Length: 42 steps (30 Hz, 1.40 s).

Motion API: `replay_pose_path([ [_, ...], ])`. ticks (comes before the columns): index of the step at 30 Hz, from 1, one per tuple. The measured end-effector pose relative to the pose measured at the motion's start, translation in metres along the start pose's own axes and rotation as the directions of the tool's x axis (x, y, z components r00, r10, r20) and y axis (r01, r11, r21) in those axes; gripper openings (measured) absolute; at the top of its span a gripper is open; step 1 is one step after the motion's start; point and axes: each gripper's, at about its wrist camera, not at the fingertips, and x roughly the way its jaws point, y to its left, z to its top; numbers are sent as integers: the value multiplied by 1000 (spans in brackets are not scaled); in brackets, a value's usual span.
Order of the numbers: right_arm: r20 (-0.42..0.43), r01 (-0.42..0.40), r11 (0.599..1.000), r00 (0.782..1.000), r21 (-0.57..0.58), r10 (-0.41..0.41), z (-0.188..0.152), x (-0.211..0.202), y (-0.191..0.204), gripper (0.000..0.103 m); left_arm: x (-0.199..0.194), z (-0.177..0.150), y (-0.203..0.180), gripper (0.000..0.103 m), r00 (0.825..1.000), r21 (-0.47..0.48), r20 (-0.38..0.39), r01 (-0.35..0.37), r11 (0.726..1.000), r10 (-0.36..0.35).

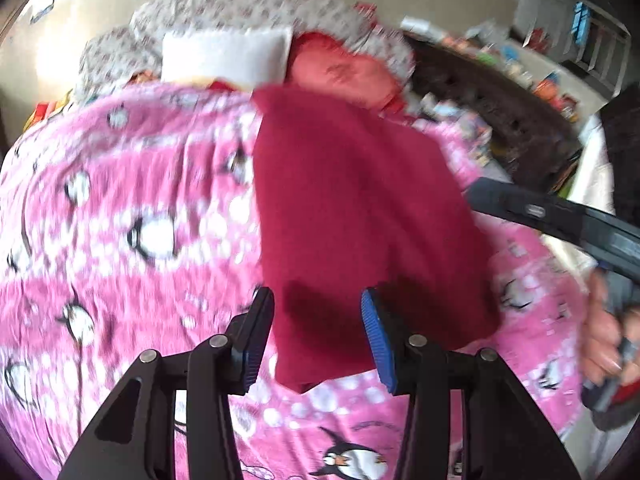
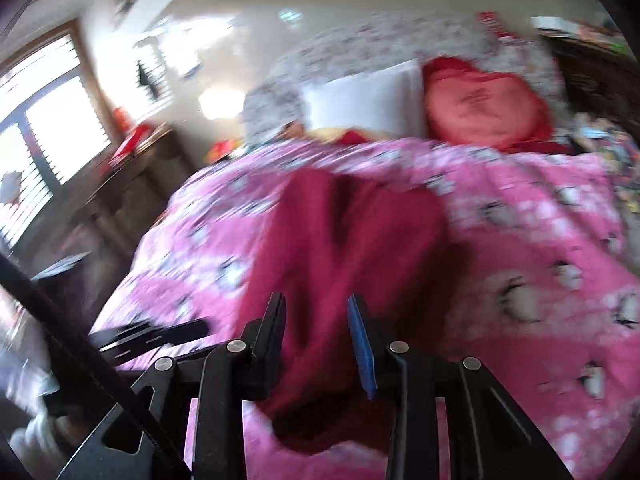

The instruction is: Fold small clothes

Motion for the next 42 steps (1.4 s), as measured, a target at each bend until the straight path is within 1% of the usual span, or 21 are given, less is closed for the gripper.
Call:
replay_pose_path([
  [1, -15, 3, 1000, 1000, -20, -4, -4, 4, 4, 35, 5, -6, 0, 45, 1000, 1, -14, -14, 1000, 14],
  [3, -52, 79, 994, 995, -77, -84, -16, 16, 7, 33, 14, -13, 3, 45, 999, -1, -29, -20, 1000, 20],
  [4, -68, 140, 985, 987, -101, -147, -24, 20, 2, 31, 15, -14, 4, 48, 999, -1, -32, -17, 1000, 17],
  [5, -87, 213, 970, 971, -116, -223, -31, 23, -7, 17, 15, -17, 4, 50, 999, -2, -32, -7, 1000, 7],
  [6, -90, 249, 960, 961, -125, -261, -35, 25, -14, 13, 15, -18, 4, 55, 999, -1, -32, 4, 1000, -4],
  [7, -91, 254, 961, 960, -109, -264, -38, 25, -21, 13, 14, -18, 2, 56, 1000, 6, -29, 7, 1000, -6],
  [9, -86, 210, 977, 974, -26, -211, -39, 22, -32, 14, 10, -16, -4, 55, 1000, 22, -21, -13, 1000, 13],
  [12, -31, 189, 981, 981, -32, -190, -28, 6, -23, 19, -4, -8, -7, 55, 999, 28, 28, -28, 999, 27],
  [13, -7, 197, 980, 980, -30, -197, -23, 0, -21, 20, -8, -4, -8, 55, 998, 29, 46, -33, 999, 32],
  [15, 68, 232, 973, 971, -10, -231, -9, -11, -17, 31, -11, 7, -7, 55, 996, 23, 72, -56, 998, 55],
  [19, 78, 236, 971, 968, 45, -239, 21, 11, -27, 33, 1, 37, -7, 57, 990, -9, 89, -110, 994, 110],
  [22, 53, 305, 951, 950, 50, -307, 33, 37, -39, 33, 20, 58, -1, 61, 987, -36, 74, -137, 990, 139],
  [23, 18, 325, 944, 945, 55, -326, 36, 52, -48, 33, 31, 65, 3, 63, 988, -46, 54, -140, 989, 143],
  [25, -11, 378, 924, 926, 61, -378, 37, 68, -63, 31, 47, 74, 7, 73, 989, -50, 30, -143, 989, 144],
  [28, -16, 448, 893, 894, 46, -448, 36, 88, -79, 31, 55, 79, 10, 83, 987, -55, 38, -155, 986, 157],
  [32, -21, 405, 910, 914, 87, -404, 37, 70, -80, 34, 49, 75, 11, 84, 985, -51, 47, -164, 985, 166],
  [34, -3, 371, 924, 928, 90, -372, 35, 53, -68, 41, 41, 70, 9, 84, 980, -36, 62, -186, 982, 188],
  [35, 13, 345, 935, 938, 79, -347, 30, 39, -57, 49, 38, 68, 9, 84, 980, -38, 65, -188, 981, 190],
  [38, 52, 295, 954, 953, 47, -297, 6, 10, -28, 55, 31, 60, 8, 84, 979, -47, 68, -189, 981, 192],
  [40, 34, 280, 960, 959, 16, -281, -13, 8, -17, 55, 28, 56, 9, 84, 977, -52, 72, -197, 979, 201],
  [42, -29, 317, 948, 948, -7, -318, -34, 23, -17, 55, 25, 52, 7, 84, 975, -57, 71, -204, 977, 208],
])
